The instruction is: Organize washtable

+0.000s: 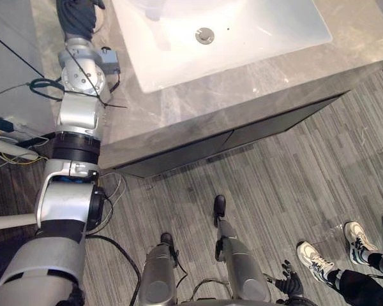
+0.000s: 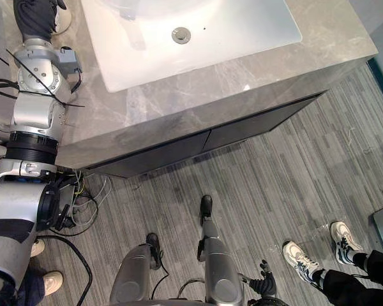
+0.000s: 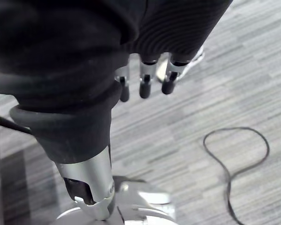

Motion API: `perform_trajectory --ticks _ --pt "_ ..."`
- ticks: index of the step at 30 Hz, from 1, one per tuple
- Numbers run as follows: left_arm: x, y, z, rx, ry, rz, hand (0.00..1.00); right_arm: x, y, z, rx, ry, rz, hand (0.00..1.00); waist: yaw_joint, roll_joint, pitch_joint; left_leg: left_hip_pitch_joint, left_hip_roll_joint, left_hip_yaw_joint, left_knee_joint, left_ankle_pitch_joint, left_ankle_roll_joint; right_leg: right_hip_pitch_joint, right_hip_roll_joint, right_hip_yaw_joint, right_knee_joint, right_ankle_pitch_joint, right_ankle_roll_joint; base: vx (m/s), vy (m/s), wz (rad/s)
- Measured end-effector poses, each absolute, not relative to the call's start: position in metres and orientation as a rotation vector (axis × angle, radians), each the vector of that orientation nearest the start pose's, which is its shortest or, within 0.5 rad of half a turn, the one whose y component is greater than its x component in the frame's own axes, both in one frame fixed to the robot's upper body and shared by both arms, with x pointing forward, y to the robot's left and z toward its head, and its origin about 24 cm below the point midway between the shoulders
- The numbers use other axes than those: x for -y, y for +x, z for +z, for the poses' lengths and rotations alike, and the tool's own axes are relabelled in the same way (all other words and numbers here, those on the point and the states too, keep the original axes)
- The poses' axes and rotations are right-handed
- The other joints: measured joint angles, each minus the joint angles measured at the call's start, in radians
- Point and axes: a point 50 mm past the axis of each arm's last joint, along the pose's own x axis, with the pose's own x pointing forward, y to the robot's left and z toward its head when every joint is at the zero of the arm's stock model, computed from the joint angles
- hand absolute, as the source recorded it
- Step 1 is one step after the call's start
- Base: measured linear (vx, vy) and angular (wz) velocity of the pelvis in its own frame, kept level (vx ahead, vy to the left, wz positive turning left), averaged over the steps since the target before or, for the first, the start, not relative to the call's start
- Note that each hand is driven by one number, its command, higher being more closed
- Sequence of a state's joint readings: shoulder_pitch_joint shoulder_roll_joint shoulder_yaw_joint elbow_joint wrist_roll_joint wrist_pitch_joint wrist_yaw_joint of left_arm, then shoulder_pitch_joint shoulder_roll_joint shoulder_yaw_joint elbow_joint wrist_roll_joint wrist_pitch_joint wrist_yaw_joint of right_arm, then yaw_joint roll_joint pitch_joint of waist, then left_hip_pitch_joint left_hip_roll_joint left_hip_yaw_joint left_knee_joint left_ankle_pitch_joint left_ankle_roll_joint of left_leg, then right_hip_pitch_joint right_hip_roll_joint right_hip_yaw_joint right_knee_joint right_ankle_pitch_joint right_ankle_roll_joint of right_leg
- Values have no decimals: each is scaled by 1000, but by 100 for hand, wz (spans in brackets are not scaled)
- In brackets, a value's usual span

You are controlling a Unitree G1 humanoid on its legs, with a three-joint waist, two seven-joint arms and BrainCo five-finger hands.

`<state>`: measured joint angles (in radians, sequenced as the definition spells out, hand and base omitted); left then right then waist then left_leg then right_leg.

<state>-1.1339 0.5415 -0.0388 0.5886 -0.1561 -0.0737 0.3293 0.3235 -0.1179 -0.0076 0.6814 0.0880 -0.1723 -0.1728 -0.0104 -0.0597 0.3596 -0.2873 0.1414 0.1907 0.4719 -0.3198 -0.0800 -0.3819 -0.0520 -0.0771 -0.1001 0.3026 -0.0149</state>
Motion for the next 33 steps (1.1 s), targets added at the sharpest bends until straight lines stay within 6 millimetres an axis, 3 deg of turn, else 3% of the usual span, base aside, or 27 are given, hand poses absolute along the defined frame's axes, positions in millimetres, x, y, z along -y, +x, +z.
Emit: perform_trajectory --ticks 10,12,25,30,33 --pt "-217 383 337 660 226 377 100 210 81 -129 -809 -69 -330 0 -1 -3 1 -9 19 5 17 -9 -8 -1 12 -2 0 0 0 -60 46 -1" --pt "-217 384 342 661 221 382 100 209 81 -127 -800 -68 -326 0 -1 -14 2 -16 24 6 18 -10 -9 -6 16 -2 0 1 -3 -62 23 -3" --pt "-218 387 344 636 229 394 100 208 80 -127 -793 -66 -325 0 -1 -22 2 -16 34 8 19 -10 -9 -6 20 -4 0 1 -5 -61 42 0" --pt "-213 387 347 648 222 381 100 208 80 -127 -793 -66 -325 0 1 -23 2 -15 34 6 18 -10 -9 -4 20 -6 0 2 -5 -52 50 1" --pt "-196 377 358 737 247 323 100 208 80 -127 -798 -65 -324 0 8 -23 2 -11 33 1 15 -10 -9 1 19 -10 0 8 1 -42 54 3"
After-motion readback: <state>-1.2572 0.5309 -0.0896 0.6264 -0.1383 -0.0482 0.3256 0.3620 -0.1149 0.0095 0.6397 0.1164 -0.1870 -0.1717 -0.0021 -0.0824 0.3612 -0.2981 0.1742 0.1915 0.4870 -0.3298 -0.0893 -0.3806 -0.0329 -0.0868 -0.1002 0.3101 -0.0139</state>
